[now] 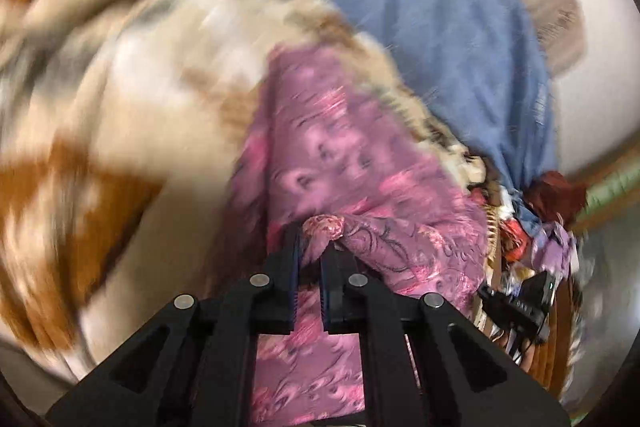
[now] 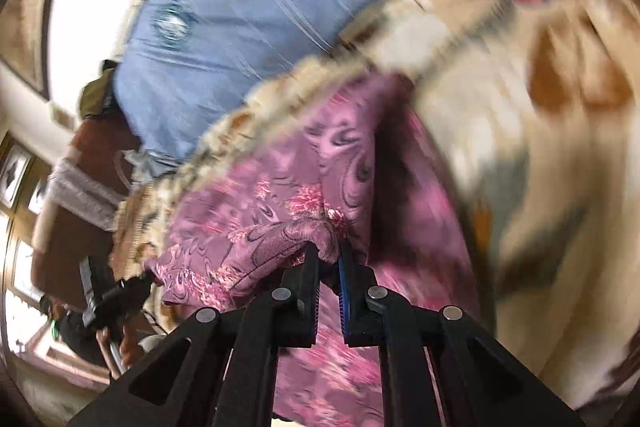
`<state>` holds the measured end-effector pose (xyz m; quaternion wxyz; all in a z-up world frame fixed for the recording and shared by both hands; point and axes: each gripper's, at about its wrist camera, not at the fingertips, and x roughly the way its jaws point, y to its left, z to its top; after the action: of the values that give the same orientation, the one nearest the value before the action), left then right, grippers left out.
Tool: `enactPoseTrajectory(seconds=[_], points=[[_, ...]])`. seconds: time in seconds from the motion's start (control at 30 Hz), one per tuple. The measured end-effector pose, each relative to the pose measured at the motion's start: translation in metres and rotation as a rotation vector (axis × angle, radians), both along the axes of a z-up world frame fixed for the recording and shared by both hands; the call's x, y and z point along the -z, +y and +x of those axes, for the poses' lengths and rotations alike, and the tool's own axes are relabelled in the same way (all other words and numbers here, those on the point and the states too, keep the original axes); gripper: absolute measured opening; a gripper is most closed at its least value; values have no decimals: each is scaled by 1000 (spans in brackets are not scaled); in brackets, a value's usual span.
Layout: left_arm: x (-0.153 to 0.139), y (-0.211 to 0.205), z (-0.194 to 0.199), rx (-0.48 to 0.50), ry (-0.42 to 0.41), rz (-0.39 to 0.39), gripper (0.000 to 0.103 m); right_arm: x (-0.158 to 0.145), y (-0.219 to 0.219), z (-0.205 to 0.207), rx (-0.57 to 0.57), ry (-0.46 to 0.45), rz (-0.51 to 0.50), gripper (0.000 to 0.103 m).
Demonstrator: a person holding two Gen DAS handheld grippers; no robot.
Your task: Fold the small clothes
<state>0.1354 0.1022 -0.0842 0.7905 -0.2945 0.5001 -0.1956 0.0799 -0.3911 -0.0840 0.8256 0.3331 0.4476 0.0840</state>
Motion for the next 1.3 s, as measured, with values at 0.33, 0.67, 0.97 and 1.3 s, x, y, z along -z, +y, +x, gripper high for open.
enactPoseTrajectory(seconds=[0.33,0.67,0.97,1.3], points=[[-6,-20,-43,3,-94,250,8,3,13,-32,28,16,-61,8],[-9,-26,-59,7,-185,320,8,6,22,-36,30,40,-132,8],[-13,-22,-78,-39,-129,294,8,-9,28,-71,65,-18,-131,8],[-11,-31,-88,-61,-166,340,8,-7,26,-86,55,-3,-113,8]])
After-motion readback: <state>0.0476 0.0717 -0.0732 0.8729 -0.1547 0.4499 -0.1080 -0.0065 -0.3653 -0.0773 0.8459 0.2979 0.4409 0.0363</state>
